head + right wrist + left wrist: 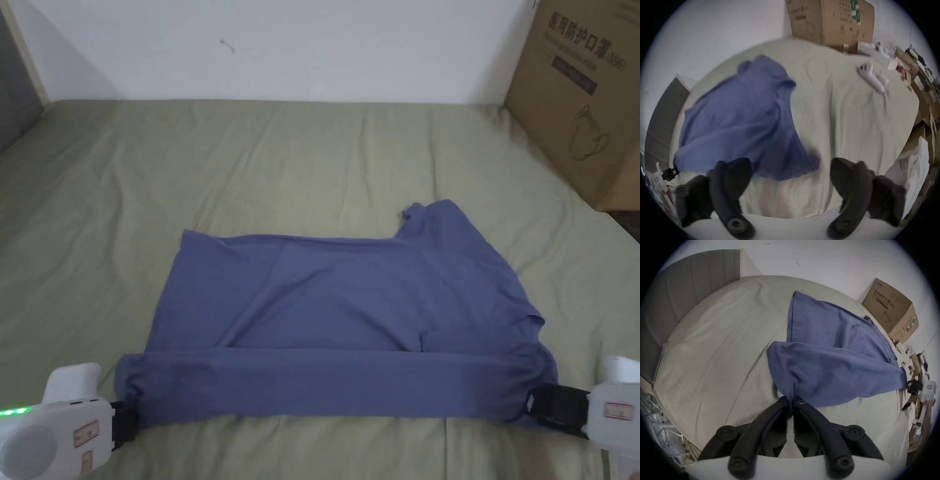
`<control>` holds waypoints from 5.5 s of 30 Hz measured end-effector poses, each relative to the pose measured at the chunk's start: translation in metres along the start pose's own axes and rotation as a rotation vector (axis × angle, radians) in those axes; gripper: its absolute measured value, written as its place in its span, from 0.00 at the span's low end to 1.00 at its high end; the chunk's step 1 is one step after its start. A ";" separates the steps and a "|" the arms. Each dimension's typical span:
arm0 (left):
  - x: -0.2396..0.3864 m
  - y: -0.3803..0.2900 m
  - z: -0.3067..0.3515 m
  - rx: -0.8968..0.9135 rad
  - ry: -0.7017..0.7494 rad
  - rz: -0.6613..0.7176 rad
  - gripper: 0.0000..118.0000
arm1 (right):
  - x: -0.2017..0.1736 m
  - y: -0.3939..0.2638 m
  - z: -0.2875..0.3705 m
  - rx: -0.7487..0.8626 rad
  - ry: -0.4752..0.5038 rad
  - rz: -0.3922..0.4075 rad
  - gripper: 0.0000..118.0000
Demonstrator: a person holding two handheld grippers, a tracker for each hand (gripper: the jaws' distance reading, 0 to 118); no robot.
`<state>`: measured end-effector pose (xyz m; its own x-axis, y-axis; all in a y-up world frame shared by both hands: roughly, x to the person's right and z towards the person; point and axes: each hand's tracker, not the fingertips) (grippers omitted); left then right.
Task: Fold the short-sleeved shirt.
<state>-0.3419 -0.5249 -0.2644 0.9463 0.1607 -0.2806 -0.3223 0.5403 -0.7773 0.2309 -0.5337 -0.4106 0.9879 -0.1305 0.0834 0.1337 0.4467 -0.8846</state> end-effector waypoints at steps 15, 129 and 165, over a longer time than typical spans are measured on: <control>0.003 0.006 0.055 0.059 0.002 -0.113 0.04 | -0.006 -0.007 0.058 0.084 0.062 0.078 0.07; 0.009 0.009 0.061 0.033 -0.040 -0.201 0.02 | 0.015 -0.019 0.074 -0.027 0.083 0.293 0.01; -0.079 -0.024 0.052 0.067 -0.332 0.416 0.77 | -0.163 -0.047 0.048 0.064 0.244 0.398 0.00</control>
<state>-0.4079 -0.5071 -0.1943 0.6999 0.6193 -0.3557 -0.6799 0.4253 -0.5974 0.0669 -0.4911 -0.3612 0.9170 -0.1387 -0.3739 -0.2400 0.5570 -0.7951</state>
